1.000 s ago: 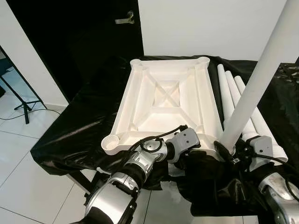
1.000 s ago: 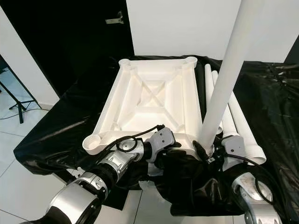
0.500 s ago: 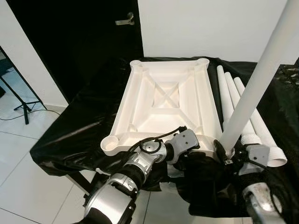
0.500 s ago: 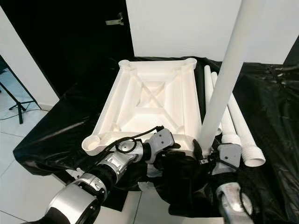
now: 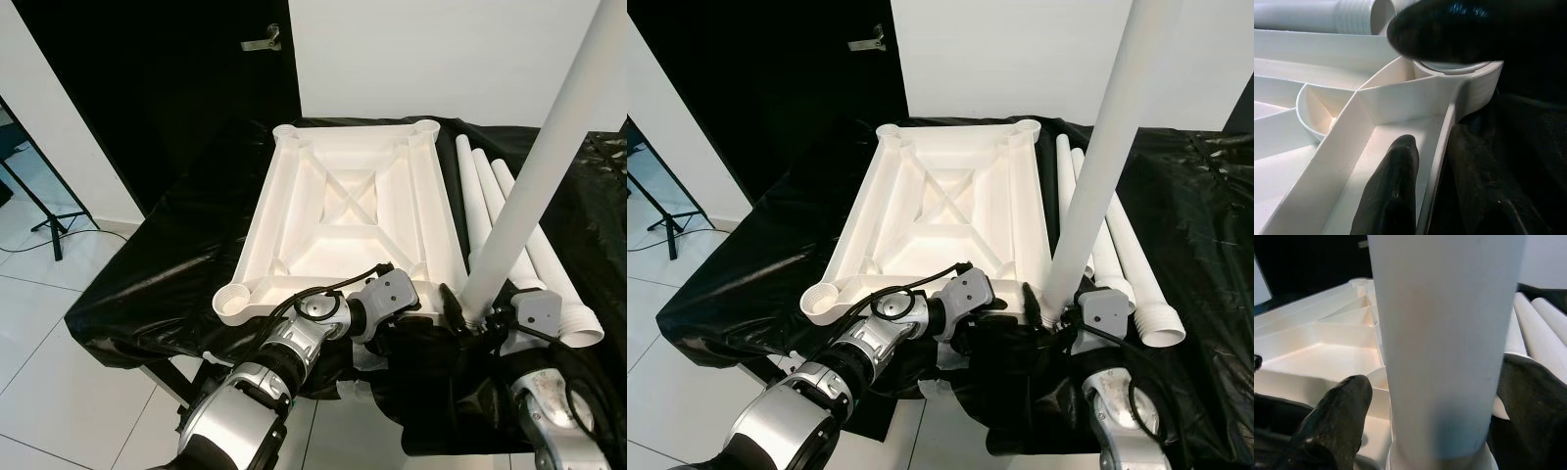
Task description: Building children table
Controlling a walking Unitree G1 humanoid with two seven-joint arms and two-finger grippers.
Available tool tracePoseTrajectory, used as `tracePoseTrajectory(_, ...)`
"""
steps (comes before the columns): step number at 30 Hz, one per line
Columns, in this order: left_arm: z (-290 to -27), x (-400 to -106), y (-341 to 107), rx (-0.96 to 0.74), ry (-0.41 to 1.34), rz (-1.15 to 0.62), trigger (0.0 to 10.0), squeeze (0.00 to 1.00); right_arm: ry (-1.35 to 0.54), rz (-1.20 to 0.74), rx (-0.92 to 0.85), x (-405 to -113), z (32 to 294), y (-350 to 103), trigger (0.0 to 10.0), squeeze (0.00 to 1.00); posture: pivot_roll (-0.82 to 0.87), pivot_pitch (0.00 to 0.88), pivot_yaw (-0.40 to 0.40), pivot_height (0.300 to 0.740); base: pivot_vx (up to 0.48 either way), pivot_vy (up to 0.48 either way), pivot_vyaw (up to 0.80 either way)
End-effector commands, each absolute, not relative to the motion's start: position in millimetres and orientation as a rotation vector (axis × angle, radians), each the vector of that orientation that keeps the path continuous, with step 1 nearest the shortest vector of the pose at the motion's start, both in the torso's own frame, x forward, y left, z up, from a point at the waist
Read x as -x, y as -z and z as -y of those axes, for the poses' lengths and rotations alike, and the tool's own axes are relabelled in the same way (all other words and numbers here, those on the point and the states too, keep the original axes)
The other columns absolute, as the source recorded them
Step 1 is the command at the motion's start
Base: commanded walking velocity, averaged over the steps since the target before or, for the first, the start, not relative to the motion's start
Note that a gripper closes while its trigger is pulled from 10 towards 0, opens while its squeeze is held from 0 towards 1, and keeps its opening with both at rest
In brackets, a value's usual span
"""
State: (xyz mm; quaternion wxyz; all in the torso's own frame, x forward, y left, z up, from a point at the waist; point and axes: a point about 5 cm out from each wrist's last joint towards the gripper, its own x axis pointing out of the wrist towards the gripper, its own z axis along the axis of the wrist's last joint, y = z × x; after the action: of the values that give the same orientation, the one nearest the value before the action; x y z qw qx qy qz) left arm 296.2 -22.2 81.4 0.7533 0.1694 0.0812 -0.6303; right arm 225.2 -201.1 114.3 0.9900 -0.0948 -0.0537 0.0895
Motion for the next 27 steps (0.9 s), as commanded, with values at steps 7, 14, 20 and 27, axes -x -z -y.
tracePoseTrajectory(7, 7.5, -279.6, -38.5, -0.395, 1.322, -0.398, 10.0, 0.0, -0.39, 0.028, 0.228, -229.9, 207.8, -112.8, 7.1, 0.0, 0.06, 0.0, 0.043, 0.74, 0.0, 0.0, 0.0)
tracePoseTrajectory(14, 6.6, -279.9, -38.4, -0.39, 1.315, -0.397, 10.0, 0.0, -0.631, -0.095, 0.224, -220.9, 204.0, -103.7, 0.0, 0.0, 0.07, 0.0, 0.04, 0.74, 0.0, 0.0, 0.0)
tracePoseTrajectory(20, 5.2, -279.7, -37.6, -0.389, 1.312, -0.401, 10.0, 0.0, -0.68, -0.145, 0.207, -214.3, 199.9, -95.2, 0.0, 0.0, 0.07, 0.0, 0.04, 0.74, 0.0, 0.0, 0.0)
tracePoseTrajectory(27, 5.5, -278.4, -36.7, -0.386, 1.316, -0.403, 10.0, 0.0, -0.575, -0.11, 0.02, -208.9, 173.1, -87.5, 0.0, 0.0, 0.07, 0.0, 0.042, 0.74, 0.0, 0.0, 0.0)
